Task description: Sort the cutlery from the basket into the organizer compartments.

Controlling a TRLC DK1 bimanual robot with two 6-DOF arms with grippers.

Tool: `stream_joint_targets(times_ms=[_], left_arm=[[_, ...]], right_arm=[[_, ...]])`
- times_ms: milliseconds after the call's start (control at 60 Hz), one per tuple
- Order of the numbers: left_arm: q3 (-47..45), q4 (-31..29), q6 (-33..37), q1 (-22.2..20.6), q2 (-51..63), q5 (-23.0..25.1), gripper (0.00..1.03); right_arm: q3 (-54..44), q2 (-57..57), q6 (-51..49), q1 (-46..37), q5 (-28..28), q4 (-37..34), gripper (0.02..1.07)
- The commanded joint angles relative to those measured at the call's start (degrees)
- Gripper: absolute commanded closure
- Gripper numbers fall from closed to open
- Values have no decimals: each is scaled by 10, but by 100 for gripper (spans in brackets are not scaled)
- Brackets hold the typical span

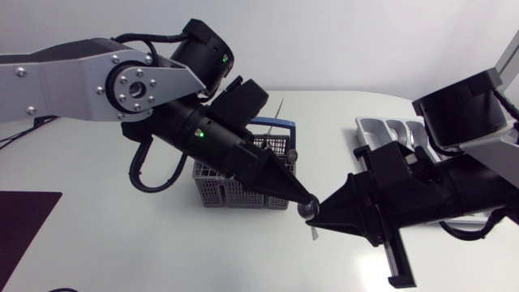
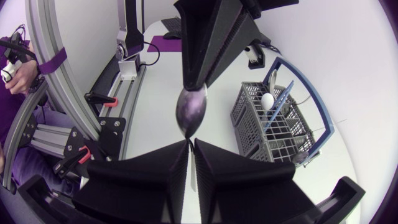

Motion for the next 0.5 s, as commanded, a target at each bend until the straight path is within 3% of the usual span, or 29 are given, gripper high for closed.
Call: stream_joint_targets(times_ms=[0, 133, 267, 383, 483], left_arm=[[19, -1, 14, 4, 10, 11, 100], [24, 1, 11, 16, 10, 11, 95], [38, 3, 7, 35, 6, 11, 64], [45, 33, -18, 65, -2, 9, 30], [40, 63, -32, 82, -2, -12, 27]], right_arm=[[7, 10, 11, 5, -7, -11, 102], [6, 9, 11, 5, -7, -17, 101], [3, 0, 9, -7, -6, -26, 101], [-2, -5, -14, -37, -6, -44, 102], [-12, -14, -33, -73, -6, -52, 102]])
